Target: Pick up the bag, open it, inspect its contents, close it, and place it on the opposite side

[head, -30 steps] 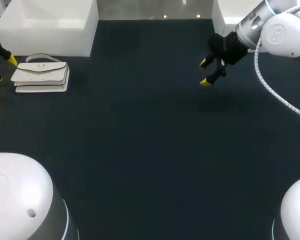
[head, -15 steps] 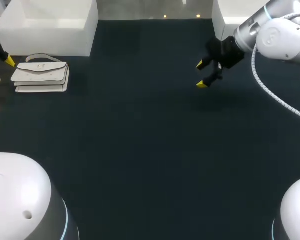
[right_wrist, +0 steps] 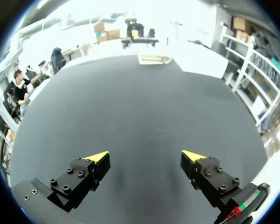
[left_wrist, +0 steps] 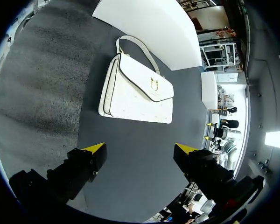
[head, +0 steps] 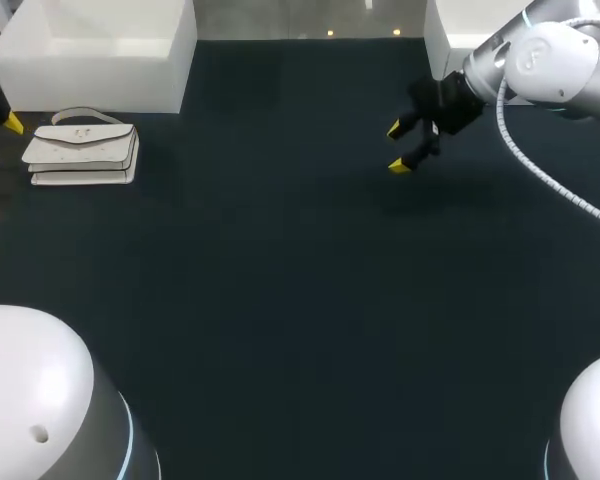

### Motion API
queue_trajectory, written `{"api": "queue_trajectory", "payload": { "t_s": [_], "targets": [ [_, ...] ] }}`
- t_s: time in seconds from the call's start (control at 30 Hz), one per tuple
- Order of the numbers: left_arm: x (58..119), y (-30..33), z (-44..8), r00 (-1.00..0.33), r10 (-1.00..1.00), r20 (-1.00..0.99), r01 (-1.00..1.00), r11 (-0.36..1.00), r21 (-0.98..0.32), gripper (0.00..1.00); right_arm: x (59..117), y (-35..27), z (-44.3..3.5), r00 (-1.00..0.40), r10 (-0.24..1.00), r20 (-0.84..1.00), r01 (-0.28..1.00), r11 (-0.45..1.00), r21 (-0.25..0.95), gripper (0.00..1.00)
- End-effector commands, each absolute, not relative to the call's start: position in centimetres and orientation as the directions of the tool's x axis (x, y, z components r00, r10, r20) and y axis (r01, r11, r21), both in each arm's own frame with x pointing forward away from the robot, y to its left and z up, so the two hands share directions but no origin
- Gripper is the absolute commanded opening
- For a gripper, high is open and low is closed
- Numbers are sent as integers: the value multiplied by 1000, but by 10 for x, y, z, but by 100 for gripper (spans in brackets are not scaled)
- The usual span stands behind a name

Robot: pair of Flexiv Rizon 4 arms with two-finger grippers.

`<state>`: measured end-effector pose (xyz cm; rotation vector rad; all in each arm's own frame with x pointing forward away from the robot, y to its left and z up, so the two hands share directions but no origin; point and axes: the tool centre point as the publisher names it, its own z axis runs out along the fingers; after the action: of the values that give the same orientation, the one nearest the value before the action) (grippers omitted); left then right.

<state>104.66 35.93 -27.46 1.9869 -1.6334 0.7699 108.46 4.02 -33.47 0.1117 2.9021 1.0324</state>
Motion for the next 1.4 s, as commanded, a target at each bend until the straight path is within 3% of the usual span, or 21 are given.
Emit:
{"api": "queue_trajectory", "payload": {
  "t_s": [0.03, 0.47, 0.93, 1.03, 1.27, 1.4],
  "targets": [
    [1059, 370, -282, 113, -724, 680, -986, -167, -14, 100, 1088, 40, -334, -997, 78, -21, 47, 772, 633, 100],
    [1090, 385, -308, 74, -726, 684, -979, -183, -89, 100, 1088, 40, -334, -997, 78, -21, 47, 772, 633, 100],
    [1130, 395, -336, 88, -640, 763, -971, -228, -78, 100, 1088, 40, -334, -997, 78, -21, 47, 772, 633, 100],
    [1138, 393, -340, 90, -626, 774, -971, -229, -72, 94, 1088, 40, -334, -997, 78, -21, 47, 772, 633, 100],
    [1152, 387, -343, 92, -612, 786, -972, -228, -64, 69, 1088, 40, -334, -997, 78, -21, 47, 772, 633, 100],
    [1158, 383, -344, 91, -606, 790, -973, -223, -59, 64, 1088, 40, -334, -997, 78, -21, 47, 772, 633, 100]
  ]
}}
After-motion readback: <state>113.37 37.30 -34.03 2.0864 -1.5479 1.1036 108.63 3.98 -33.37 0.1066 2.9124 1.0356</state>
